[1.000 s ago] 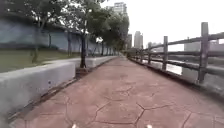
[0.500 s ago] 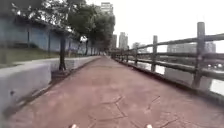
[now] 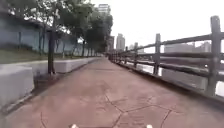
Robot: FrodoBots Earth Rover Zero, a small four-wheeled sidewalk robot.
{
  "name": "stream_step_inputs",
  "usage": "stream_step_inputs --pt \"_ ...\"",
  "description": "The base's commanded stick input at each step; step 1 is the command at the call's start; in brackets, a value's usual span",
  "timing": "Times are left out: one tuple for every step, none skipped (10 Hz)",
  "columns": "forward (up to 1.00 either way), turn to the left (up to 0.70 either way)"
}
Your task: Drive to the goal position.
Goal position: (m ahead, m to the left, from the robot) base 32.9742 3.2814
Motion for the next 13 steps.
stream_step_inputs --pt "1.0 0.0" --pt "1.0 0.0" --pt "1.0 0.0" --pt "1.0 0.0" --pt "1.0 0.0" --pt "1.0 0.0" --pt "1.0 0.0" --pt "1.0 0.0" --pt "1.0 0.0" --pt "1.0 0.0" --pt "1.0 0.0" --pt "1.0 0.0" --pt "1.0 0.0"
